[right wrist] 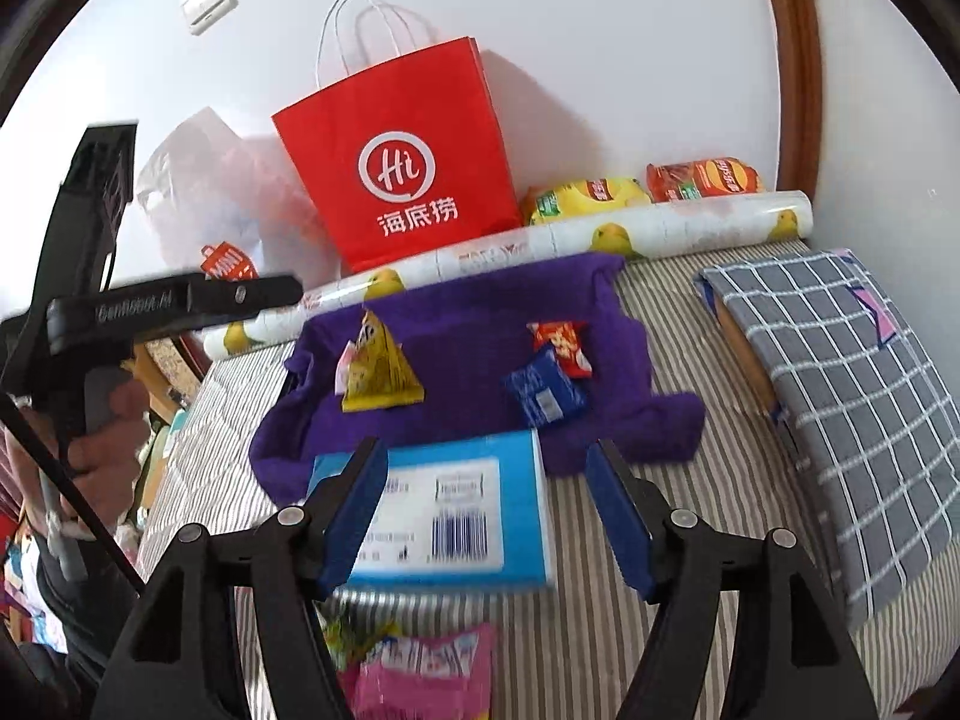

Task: Organize snacks
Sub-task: 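Withdraw both grippers from the towel back toward the snack pile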

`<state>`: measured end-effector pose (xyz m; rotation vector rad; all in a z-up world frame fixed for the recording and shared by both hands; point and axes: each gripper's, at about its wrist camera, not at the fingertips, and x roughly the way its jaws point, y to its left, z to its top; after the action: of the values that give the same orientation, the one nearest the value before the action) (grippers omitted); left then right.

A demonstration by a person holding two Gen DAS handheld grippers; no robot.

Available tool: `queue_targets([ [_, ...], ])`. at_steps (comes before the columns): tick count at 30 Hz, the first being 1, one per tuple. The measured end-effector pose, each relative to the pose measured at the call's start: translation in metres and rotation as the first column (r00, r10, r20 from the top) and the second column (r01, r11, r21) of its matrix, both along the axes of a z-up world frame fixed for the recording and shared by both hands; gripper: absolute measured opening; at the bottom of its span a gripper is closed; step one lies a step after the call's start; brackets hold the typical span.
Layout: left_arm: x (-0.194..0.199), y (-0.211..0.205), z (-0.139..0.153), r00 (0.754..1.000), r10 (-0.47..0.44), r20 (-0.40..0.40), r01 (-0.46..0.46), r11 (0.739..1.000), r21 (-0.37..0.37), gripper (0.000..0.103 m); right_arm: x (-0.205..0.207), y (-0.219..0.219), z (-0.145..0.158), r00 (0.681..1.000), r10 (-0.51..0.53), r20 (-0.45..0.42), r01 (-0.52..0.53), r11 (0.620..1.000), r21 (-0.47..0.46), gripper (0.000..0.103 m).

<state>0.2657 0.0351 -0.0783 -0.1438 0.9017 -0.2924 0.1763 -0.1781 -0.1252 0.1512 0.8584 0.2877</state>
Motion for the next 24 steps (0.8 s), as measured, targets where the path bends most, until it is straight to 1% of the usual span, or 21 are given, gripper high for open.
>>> queue_targets([
  [3,-0.014,0.001,0.001,1.0,0.005,0.008,-0.005,1.0,-0.03,0.071,-0.018,-0.002,0.002,1.0,-0.002,0.012,0.002,1.0,-0.016,0.068],
  [5,-0.026,0.002,-0.002,1.0,0.007,0.002,-0.007,0.999,-0.036,0.071,-0.029,-0.003,0.001,1.0,-0.005,0.017,0.005,1.0,-0.018,0.068],
  [8,-0.042,0.006,-0.006,1.0,0.022,-0.009,-0.022,0.999,-0.026,0.071,-0.042,-0.005,-0.004,1.0,-0.005,0.008,0.005,1.0,-0.014,0.068],
  [15,-0.083,0.015,-0.015,0.998,0.056,-0.034,-0.056,0.998,-0.01,0.071,-0.066,0.002,-0.023,1.0,0.007,-0.022,-0.008,0.999,-0.036,0.068],
  [20,-0.106,0.018,-0.018,0.997,0.069,-0.034,-0.068,0.998,0.012,0.071,-0.081,0.005,-0.039,0.998,0.019,-0.058,-0.02,1.0,-0.014,0.068],
  [24,-0.118,0.023,-0.02,0.996,0.078,-0.041,-0.078,0.997,0.008,0.071,-0.089,0.012,-0.051,0.996,0.031,-0.084,-0.033,0.999,-0.026,0.068],
])
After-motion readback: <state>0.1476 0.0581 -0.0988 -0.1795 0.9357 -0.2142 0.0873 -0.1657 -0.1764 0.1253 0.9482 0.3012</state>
